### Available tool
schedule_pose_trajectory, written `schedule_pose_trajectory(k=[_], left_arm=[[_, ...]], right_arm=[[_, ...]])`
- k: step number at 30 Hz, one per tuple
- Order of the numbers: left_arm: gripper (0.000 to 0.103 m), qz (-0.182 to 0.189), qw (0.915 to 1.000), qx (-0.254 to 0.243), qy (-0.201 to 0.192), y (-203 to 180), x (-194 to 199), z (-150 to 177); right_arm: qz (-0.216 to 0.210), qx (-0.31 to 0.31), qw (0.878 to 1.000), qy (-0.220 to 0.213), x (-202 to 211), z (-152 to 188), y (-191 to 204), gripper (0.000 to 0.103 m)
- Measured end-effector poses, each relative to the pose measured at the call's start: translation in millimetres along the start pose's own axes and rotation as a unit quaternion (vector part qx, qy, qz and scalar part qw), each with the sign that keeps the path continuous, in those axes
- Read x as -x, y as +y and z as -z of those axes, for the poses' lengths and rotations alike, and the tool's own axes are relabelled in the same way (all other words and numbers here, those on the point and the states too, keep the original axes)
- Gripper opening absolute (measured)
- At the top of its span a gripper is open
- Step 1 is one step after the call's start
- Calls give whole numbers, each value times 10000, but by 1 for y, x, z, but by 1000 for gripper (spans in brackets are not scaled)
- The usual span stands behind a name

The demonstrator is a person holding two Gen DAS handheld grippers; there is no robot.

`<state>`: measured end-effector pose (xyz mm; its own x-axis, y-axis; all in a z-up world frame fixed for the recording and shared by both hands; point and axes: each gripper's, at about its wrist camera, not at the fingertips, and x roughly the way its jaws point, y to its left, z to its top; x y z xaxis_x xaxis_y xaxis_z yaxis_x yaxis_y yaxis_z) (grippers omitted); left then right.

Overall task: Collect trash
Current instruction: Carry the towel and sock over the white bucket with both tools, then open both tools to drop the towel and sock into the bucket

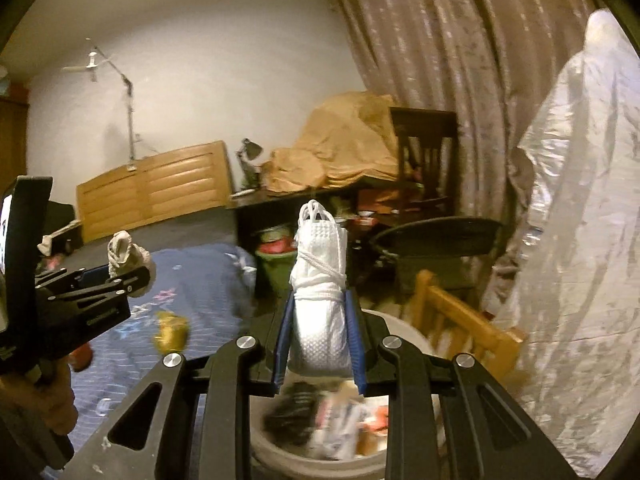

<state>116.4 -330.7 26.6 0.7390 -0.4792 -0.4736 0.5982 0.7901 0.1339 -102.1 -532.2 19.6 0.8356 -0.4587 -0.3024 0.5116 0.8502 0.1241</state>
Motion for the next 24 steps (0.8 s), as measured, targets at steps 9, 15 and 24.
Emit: schedule_pose_trajectory(k=[9,15,24], left_arm=[[41,1584,9839,-447,694,-51,-67,-12],[42,2362,9642,-698,979,-75,-93,3],[64,2216,9640,-675,1307,-77,-121,11]], right_arm=[[292,-194,9986,402,-47,-7,-66,26],[137,-370,9961,788,-75,4,-76,26],[-23,-487,9915,1205,-112,24,-78,56]])
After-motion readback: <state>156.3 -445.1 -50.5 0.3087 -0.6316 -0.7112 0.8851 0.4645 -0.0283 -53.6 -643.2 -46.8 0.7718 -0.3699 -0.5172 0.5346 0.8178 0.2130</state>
